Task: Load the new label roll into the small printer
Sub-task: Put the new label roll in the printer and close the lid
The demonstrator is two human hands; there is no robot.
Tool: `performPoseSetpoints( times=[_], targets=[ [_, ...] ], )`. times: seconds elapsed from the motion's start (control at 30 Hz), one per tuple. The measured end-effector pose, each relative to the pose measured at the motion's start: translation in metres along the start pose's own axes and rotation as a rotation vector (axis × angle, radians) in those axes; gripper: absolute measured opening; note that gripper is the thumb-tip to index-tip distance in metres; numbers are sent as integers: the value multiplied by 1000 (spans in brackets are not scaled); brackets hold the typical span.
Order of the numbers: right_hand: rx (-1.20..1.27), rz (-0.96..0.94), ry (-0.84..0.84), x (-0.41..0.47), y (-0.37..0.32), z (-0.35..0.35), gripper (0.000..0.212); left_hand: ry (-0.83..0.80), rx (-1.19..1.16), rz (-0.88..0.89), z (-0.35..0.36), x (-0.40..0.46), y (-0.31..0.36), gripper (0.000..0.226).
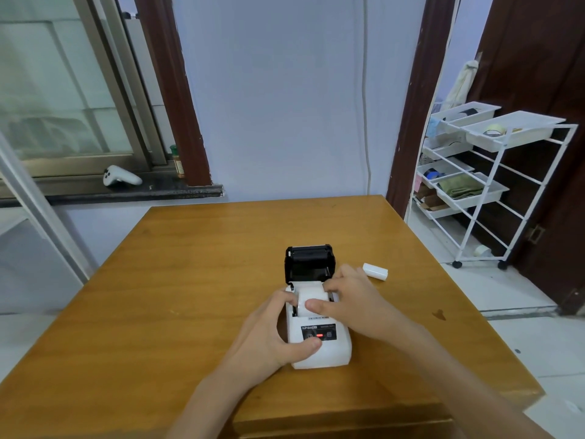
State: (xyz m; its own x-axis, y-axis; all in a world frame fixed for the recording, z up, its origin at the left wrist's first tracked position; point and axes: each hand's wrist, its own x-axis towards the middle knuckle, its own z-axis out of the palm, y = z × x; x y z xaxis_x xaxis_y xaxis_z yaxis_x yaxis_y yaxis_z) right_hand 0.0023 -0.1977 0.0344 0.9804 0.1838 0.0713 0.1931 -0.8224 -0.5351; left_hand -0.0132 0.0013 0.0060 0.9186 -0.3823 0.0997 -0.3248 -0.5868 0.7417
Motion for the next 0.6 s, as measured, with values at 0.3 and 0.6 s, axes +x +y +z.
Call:
performPoseSetpoints(
  times=[0.3, 0.6],
  targets=[
    [544, 4, -78, -6, 5, 0, 34, -8, 8, 4, -1, -1, 2, 50],
    [512, 52, -45, -9, 12, 4, 26, -9, -5, 7, 2, -1, 1, 56]
  ],
)
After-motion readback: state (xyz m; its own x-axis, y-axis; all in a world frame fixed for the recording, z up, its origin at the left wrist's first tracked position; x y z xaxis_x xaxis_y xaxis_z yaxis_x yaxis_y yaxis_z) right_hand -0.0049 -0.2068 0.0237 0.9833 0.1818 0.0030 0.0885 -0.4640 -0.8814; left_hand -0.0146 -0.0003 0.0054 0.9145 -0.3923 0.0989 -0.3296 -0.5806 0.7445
